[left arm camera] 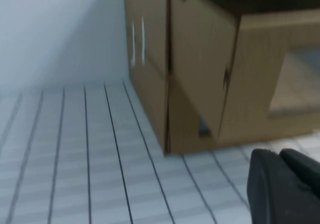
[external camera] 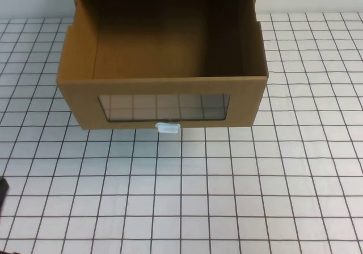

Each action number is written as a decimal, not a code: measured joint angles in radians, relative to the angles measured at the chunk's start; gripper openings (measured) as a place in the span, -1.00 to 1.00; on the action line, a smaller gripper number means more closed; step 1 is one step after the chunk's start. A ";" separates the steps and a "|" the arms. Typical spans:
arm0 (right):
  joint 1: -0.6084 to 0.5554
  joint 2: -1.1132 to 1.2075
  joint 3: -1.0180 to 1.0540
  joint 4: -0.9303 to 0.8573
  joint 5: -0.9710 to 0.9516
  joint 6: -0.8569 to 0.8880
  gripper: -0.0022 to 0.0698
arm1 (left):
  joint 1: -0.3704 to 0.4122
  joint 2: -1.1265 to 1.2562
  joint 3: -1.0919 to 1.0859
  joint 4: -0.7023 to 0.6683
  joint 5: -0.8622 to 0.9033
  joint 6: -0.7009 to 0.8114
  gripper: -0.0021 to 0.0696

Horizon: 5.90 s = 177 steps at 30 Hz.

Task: Open the shoe box
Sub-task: 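Pull the top drawer of the cardboard box fully open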

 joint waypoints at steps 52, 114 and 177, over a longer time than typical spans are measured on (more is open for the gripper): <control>-0.373 -0.391 0.515 -0.054 -0.280 -0.001 -0.98 | 0.000 0.005 0.184 -0.063 -0.054 -0.004 -0.95; -0.308 -0.586 0.555 0.249 0.127 -0.366 -0.98 | 0.004 -0.012 0.184 0.094 -0.103 -0.104 -0.95; -0.308 -0.592 0.555 0.251 0.128 -0.366 -0.98 | 0.114 -0.219 0.184 0.501 0.275 -0.458 -0.95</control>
